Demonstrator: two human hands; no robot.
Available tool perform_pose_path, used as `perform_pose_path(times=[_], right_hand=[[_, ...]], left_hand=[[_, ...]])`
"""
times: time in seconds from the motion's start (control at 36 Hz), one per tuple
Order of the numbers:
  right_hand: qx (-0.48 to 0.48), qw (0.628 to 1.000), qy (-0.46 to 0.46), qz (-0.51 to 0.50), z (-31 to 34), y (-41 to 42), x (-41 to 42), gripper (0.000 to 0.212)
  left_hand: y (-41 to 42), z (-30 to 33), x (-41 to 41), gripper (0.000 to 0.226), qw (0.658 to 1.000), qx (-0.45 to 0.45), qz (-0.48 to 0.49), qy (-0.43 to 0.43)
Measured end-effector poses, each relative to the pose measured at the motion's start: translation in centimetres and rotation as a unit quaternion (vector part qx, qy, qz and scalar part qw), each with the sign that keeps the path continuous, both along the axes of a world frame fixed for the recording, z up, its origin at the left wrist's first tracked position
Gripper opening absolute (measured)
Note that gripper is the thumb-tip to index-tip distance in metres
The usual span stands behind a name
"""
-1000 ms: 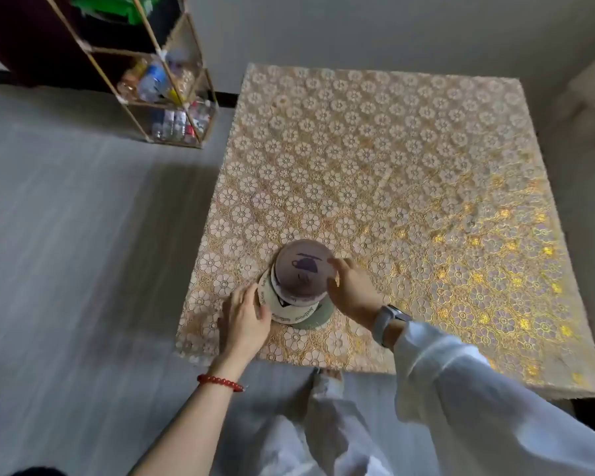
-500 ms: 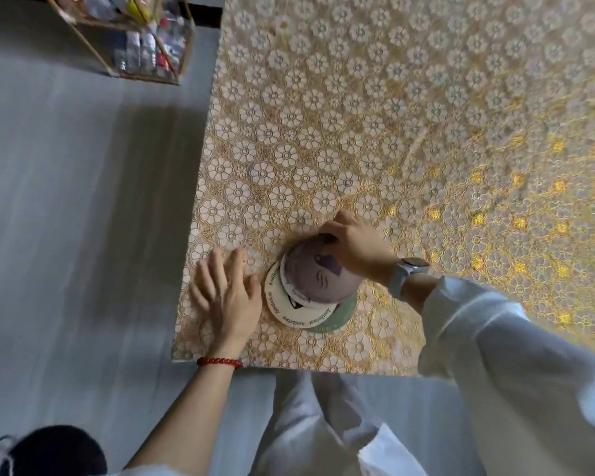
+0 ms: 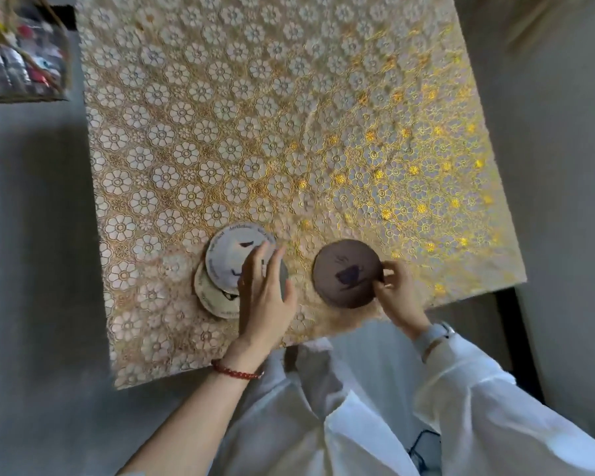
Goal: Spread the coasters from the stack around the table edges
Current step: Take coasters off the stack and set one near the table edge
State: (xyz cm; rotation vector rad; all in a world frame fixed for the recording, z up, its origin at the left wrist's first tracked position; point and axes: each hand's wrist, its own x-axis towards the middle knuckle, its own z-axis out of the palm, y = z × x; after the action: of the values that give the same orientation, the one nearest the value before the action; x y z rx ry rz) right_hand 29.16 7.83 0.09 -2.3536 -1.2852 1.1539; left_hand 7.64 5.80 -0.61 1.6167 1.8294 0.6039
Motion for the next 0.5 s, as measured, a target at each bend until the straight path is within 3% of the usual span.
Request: perform_pose_path(times=[0.11, 0.31, 0.5], right_hand=[[-0.028, 0.997, -0.043, 0.049, -1.3, -1.8, 1.7, 0.021], [0.032, 0.990, -0.055, 0.129, -0.8, 0.7, 2.3, 0.031], [0.037, 0.978, -0.038, 0.200, -1.8, 1.5, 2.5, 0.034]], left_hand=[[-1.5, -1.2, 3.2, 0.049, 0.996, 0.009, -0.076, 0.045], [-2.6, -2.9, 4.8, 0.088, 0.969, -0.087, -0.129, 0.194], [-1.3, -3.6, 5.7, 0.095, 0.956, -0.101, -0.143, 0.235]])
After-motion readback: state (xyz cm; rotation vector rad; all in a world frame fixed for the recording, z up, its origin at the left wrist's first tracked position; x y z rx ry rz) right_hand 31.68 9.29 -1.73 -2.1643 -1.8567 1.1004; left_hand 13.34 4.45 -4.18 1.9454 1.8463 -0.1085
